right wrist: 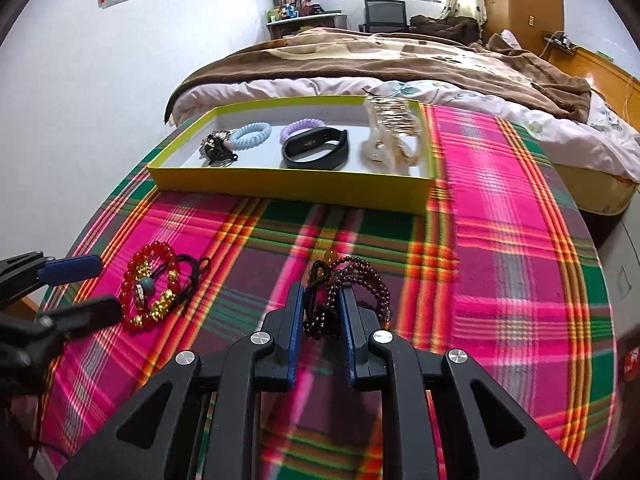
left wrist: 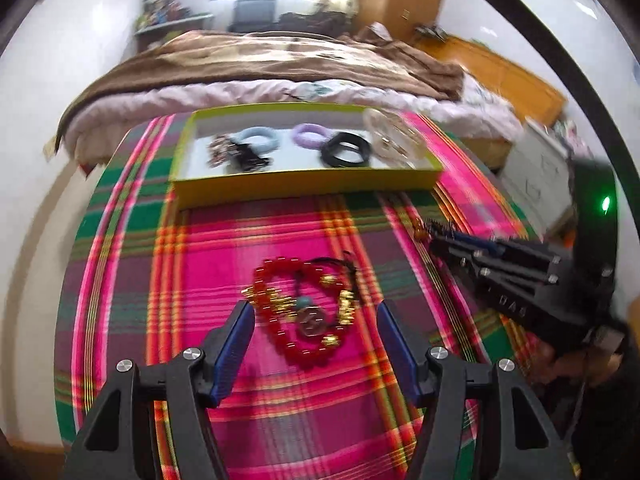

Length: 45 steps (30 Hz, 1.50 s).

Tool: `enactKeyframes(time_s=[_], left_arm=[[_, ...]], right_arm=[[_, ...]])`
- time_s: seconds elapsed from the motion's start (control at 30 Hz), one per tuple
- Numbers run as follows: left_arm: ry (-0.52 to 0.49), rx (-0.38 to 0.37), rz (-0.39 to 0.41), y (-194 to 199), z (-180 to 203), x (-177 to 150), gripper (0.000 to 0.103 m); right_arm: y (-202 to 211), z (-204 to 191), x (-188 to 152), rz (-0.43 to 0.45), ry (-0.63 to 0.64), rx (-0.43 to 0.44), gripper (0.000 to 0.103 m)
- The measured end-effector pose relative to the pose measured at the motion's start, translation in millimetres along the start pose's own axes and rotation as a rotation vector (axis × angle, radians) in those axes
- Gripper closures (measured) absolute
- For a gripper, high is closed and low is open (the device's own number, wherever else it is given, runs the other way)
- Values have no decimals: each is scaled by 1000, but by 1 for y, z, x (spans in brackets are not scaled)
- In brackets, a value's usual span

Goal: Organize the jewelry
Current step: 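Grasp the dark brown beaded bracelet with the right gripper and lift it, then grasp the red bead bracelet with the left gripper while the right holds the brown beads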

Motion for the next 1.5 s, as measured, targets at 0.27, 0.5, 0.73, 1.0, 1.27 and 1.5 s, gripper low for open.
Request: enactKeyframes(time_s=[0.27, 0.5, 0.73, 1.0, 1.27, 1.5], left_arm=[[-60, 21, -46, -24, 20, 1, 52], [-75, 46, -49, -29, 23, 5, 66], [-118, 48, -65, -33, 34, 5, 72], [-77, 53, -103, -45, 28, -1, 72], [-30, 39, -99, -44, 20, 0, 94], [-16, 13, -89, -38, 22, 1, 94]], right_arm=[[14, 15, -7, 17, -25, -5, 85], [14, 21, -10, 20, -47, 4, 85], [15, 25, -10, 23, -58, 12, 85], [15, 26, -10, 22, -60, 16, 85], [14, 28, -10, 23, -64, 16, 85], [15, 29, -11, 25, -66, 13, 85]])
Point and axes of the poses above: each gripper's, at about its wrist camera, not at the fingertips, and y roughly against the way its jaws point, z to its right, x to its top, the point moved 10 cm from there along -y, roughly the way its jaws point
